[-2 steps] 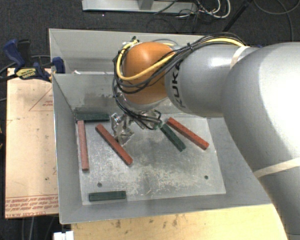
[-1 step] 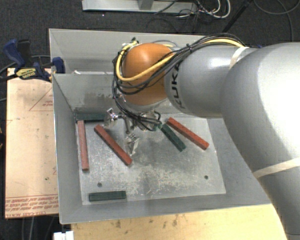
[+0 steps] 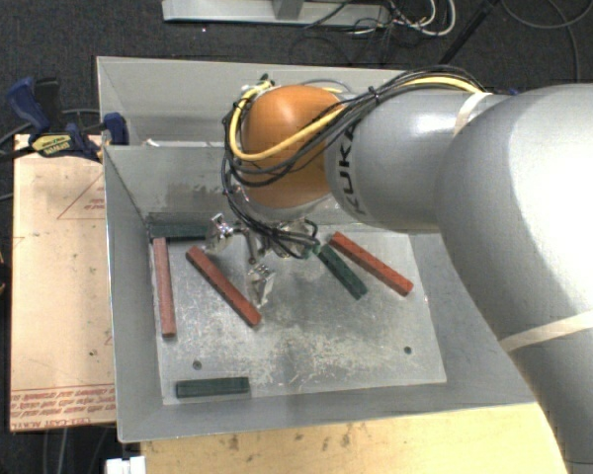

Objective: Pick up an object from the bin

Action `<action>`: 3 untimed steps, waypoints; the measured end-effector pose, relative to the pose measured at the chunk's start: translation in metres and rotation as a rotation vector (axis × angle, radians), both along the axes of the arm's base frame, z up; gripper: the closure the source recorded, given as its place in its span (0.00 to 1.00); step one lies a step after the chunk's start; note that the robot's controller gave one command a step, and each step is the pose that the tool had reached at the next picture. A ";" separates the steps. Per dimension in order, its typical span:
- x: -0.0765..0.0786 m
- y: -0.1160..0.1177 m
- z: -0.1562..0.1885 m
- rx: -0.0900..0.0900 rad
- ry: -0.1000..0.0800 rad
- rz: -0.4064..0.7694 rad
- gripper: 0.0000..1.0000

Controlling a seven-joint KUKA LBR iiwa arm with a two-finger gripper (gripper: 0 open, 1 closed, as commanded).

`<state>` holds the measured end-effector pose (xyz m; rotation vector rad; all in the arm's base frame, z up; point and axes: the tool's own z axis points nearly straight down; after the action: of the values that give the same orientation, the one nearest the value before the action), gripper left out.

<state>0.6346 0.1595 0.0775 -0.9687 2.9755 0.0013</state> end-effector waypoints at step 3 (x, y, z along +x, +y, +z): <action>-0.005 0.046 0.010 -0.002 0.008 -0.132 0.00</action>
Offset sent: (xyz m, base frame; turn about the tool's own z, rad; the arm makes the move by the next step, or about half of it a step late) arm 0.0131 0.0403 0.0174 0.2857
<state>0.6298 0.2053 0.0877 -0.7723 3.0404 0.0009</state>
